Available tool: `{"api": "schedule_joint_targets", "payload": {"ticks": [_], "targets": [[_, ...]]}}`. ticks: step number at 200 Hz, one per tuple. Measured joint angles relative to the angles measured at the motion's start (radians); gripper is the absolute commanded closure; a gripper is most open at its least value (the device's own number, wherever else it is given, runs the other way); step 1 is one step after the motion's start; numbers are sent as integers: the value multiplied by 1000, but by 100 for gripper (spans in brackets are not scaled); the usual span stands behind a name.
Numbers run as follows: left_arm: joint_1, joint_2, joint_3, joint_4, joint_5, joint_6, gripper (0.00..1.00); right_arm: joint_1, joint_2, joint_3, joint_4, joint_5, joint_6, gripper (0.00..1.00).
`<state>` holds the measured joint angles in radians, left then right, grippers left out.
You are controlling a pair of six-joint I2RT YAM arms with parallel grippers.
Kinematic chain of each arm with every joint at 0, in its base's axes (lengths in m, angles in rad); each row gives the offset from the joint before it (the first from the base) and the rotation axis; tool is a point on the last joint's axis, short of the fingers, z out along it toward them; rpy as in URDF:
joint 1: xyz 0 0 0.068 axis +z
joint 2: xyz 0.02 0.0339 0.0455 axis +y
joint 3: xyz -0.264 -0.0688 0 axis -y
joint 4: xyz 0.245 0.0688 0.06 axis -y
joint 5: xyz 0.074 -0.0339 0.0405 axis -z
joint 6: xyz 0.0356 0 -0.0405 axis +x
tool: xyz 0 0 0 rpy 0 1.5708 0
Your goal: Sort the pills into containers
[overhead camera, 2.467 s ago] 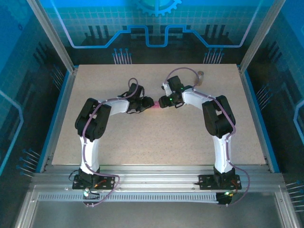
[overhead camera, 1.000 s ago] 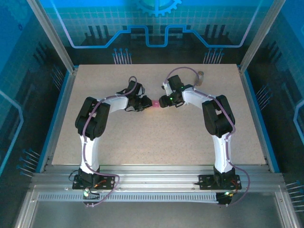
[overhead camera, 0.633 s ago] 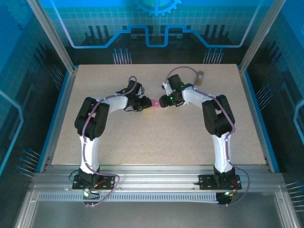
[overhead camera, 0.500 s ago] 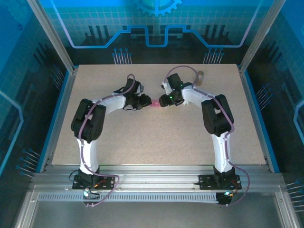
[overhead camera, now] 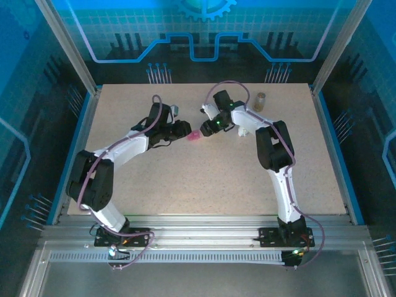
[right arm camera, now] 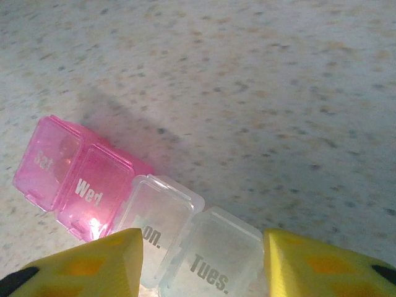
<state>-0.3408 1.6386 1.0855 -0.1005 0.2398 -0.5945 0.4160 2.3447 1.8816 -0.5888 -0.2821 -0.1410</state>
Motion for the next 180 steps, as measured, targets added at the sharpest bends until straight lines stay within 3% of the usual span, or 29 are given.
{"api": "schedule_joint_targets", "payload": {"ticks": [53,90,151,180], "targets": [[4,-125,-98,1,-89,89,66,35,5,9,-171,-149,-109,48],[3,-147,-123,56,-124,242,63,50,13,39,-278,-138,-140,44],[-16,-196,-385,384,-120,661,55,27,-58,-24,-220,-154,-16,42],[-18,-195,-401,428,-91,782,51,27,-152,-110,-120,-168,97,43]]}}
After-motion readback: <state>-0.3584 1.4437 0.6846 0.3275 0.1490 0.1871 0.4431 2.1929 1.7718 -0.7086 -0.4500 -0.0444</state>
